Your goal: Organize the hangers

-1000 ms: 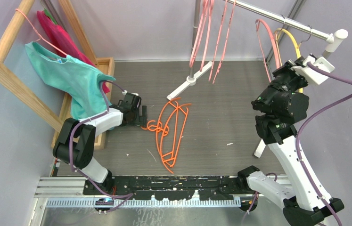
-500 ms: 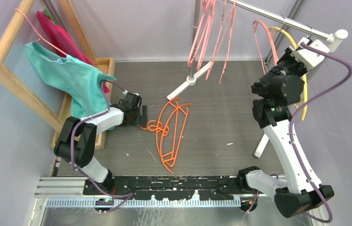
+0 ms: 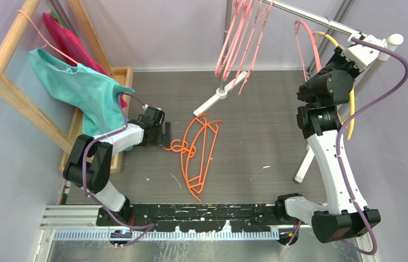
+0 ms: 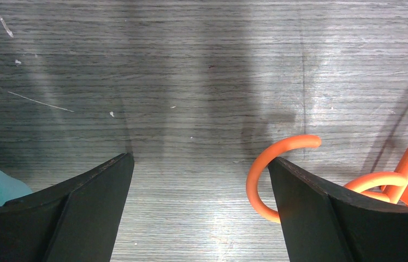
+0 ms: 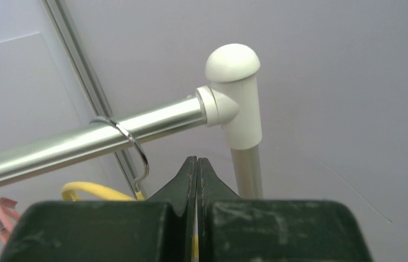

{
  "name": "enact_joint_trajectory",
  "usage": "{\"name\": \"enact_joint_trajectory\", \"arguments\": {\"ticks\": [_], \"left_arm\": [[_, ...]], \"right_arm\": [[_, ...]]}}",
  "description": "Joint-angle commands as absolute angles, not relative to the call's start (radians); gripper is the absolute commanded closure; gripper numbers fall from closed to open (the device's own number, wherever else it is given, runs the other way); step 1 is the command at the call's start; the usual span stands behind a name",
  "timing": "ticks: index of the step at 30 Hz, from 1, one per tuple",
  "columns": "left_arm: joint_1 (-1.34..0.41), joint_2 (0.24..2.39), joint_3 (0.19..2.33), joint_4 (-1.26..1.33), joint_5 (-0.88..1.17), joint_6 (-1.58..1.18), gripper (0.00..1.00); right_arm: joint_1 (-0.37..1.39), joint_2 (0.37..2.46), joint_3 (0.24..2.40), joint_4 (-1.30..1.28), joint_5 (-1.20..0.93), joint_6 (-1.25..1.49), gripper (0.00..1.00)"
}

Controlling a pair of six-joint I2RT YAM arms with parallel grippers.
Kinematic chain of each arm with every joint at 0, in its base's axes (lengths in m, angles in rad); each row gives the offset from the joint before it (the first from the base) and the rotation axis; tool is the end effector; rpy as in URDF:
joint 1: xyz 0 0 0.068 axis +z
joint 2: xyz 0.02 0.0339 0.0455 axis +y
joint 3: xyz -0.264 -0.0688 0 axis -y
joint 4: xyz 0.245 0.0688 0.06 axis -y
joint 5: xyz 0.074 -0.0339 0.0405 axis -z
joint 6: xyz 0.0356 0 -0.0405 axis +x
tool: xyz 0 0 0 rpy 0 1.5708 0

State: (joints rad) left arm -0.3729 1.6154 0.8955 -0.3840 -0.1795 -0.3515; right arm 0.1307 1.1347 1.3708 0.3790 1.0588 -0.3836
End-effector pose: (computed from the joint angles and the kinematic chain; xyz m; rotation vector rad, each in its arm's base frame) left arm 0.2860 -0.1051 0.1635 -0.0283 2.6436 -0.0003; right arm 0.2096 -0.0037 0.5212 0.7324 1.0960 -0.7199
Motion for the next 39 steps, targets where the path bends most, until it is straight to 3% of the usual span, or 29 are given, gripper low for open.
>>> {"name": "enact_joint_trajectory", "arguments": {"ticks": [1, 21, 39], "left_arm": [[-0.376, 1.620, 0.922, -0.394, -0.201, -0.351, 0.02], [-0.376, 1.612, 0.921, -0.394, -0.209, -0.350, 0.02], [-0.377, 1.591, 0.917, -0.381, -0.226, -0.338, 0.02]], "right_arm": [[0.082, 1.157, 1.435, 0.341, 0.978, -0.320, 0.99], [0.040, 1.219, 1.480, 0.102, 0.525, -0.103, 0.99], [0.069, 1.374, 1.609, 0.069, 0.230, 0.039, 0.99]]}}
